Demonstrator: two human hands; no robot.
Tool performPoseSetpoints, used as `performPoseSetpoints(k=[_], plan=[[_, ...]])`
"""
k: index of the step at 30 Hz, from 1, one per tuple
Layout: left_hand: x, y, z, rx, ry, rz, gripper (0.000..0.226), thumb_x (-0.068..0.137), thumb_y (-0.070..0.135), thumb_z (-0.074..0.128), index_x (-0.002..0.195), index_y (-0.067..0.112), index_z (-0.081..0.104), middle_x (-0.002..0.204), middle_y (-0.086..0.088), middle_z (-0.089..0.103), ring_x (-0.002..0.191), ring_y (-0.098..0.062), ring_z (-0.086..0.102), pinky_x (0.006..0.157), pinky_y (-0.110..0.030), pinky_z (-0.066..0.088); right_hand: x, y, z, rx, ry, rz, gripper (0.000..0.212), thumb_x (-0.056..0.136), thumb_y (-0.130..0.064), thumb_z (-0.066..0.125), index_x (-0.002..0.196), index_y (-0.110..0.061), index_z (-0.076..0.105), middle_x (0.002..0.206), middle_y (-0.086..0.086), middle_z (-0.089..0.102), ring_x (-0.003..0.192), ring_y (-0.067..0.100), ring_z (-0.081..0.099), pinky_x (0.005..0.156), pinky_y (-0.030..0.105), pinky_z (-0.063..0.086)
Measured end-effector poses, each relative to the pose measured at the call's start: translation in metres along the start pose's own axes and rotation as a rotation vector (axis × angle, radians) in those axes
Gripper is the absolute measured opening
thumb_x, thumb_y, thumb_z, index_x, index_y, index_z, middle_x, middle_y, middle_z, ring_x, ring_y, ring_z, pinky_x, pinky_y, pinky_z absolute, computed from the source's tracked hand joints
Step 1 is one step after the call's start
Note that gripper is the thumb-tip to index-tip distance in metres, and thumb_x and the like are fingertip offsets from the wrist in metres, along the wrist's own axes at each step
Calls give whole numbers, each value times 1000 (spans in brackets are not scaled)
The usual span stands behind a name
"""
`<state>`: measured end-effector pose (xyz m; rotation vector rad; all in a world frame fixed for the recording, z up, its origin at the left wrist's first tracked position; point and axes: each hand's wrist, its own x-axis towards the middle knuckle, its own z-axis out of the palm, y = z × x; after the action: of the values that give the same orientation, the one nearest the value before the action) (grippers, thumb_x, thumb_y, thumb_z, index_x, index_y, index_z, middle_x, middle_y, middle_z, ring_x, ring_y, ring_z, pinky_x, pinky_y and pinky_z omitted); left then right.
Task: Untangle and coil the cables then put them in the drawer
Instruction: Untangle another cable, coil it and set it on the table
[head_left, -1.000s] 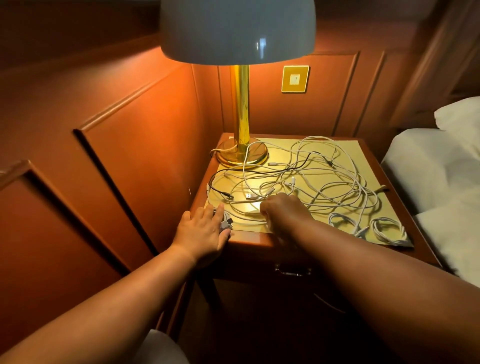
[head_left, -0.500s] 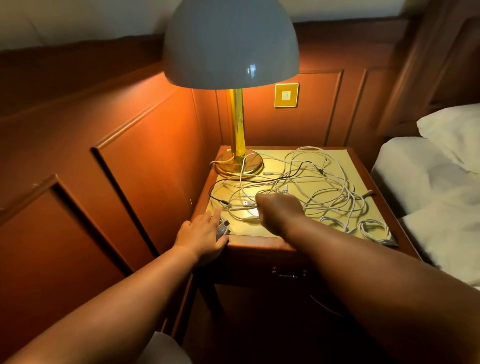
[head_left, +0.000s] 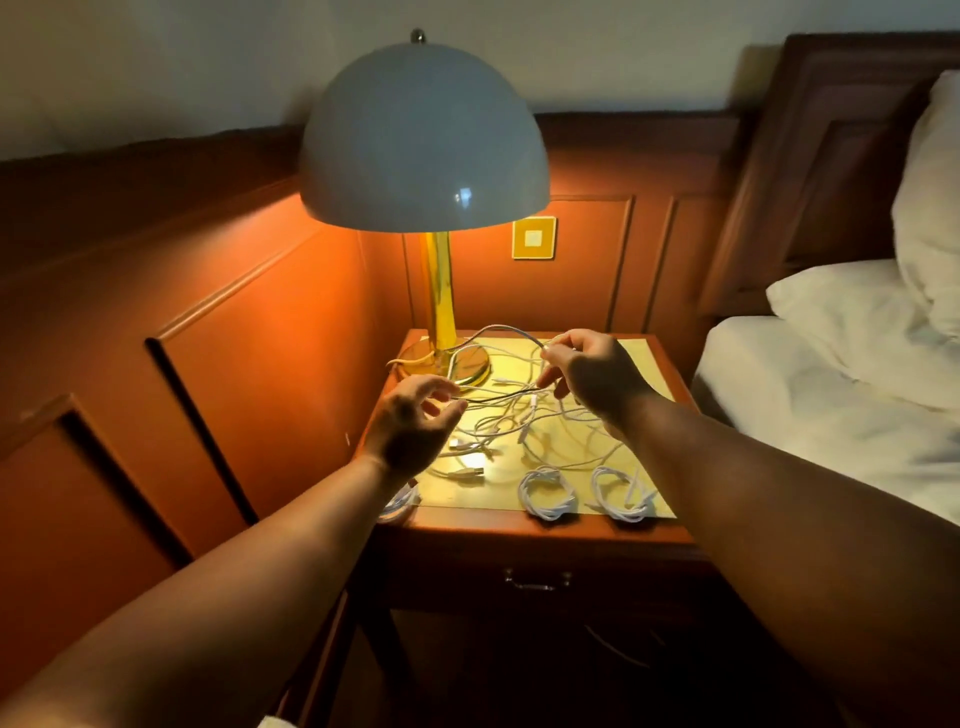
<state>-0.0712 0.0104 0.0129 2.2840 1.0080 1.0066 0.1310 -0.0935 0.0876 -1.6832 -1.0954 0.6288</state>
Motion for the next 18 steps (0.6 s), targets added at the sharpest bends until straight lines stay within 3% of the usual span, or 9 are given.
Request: performPoseSetpoints(k=[2,4,8,10,14,18], plan=[[9,20,10,-44,38,21,16,92,25,67,101,11,68,97,-4,67,84,-18,66,72,-33,57,-3,-8,-11,86,10,46,29,99,-31,50,94,-7,65,78,10,72,65,16,58,54,24,42],[14,39,20,-112,42,-13,13,94,23,65,98,12,68,90,-1,66,81,-15,63,71,-29,54,-3,-11,-22,104,34,92,39,98,-44,50,94,-9,65,76,8,70,67,15,58,59,27,41],[13,59,58,-73,-110,66,14,92,25,68,100,14,71,91,-1,71,78,-12,66,71,-29,57,-1,-13,-41,129,23,117,47,89,-59,58,94,-12,64,72,2,66,69,15,56,61,31,39],[14,68,80,-79,-176,26,19,89,27,72,105,19,69,88,4,70,76,-10,65,71,-29,58,-3,-16,-48,169,-10,90,51,87,-62,58,96,-12,63,73,2,65,71,16,54,63,31,39],[25,85,119,-240,-219,-229,31,88,26,73,112,27,54,81,2,65,71,-10,61,60,-24,48,-6,-21,-56,235,-60,62,49,88,-61,57,96,-13,63,76,3,64,74,17,53,66,32,39],[40,92,149,-205,-219,-271,17,93,26,65,105,27,54,82,2,64,69,-11,58,56,-24,41,-10,-18,-64,324,-55,54,44,88,-55,61,92,-12,62,68,0,64,69,16,52,62,31,39]])
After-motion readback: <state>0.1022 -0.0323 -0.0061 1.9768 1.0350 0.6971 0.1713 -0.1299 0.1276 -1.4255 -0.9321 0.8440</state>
